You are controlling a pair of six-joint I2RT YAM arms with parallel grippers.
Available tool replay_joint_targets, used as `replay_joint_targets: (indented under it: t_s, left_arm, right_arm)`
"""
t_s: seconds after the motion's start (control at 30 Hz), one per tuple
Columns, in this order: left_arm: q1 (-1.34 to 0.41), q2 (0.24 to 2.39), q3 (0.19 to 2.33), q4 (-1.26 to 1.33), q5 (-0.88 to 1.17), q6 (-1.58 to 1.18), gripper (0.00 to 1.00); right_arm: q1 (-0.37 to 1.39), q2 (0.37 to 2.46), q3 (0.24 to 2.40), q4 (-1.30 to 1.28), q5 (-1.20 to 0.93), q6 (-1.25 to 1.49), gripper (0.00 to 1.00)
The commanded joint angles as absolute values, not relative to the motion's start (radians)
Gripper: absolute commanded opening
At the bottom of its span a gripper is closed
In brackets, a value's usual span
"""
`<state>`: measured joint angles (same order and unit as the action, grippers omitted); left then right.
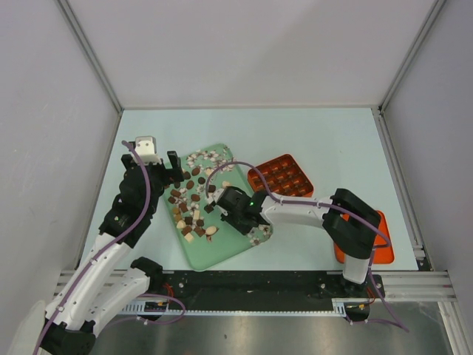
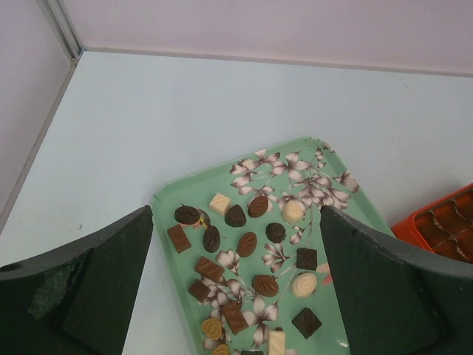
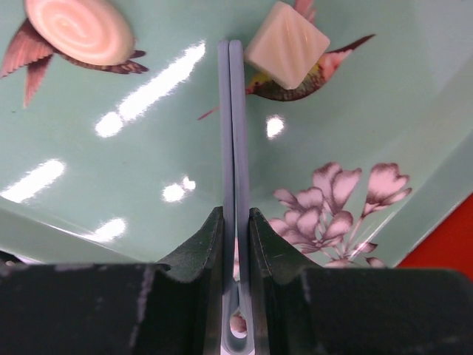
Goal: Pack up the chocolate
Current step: Adjust the fake chocolate on the plate.
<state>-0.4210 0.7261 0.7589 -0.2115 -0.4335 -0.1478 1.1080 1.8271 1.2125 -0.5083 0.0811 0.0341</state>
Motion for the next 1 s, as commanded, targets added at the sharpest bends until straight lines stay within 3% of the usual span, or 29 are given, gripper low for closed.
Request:
replay_joint_targets:
  t_s: [0.0, 0.5, 0.73, 0.97]
  left_arm:
    - [-0.417, 0.721, 0.758, -0.186, -0.422, -0.129, 1.00]
    - [-0.417, 0.722, 0.758, -0.186, -0.423, -0.129, 1.00]
    - [-0.417, 0.716, 0.758, -0.184, -0.425, -0.129, 1.00]
    - [-0.417, 0.716, 0.758, -0.184, -0.426, -0.127, 1.00]
  right_arm:
    - [1.091, 1.812, 1.216, -0.540, 0.144, 0.051, 0.05]
    - [1.086, 1.694, 1.160, -0.522, 0.130, 0.026, 0.06]
    - [1.062, 1.661, 1.137, -0.499, 0.129, 0.008, 0.22]
    - [1.032, 1.669, 1.132, -0.449, 0.084, -0.031, 0.24]
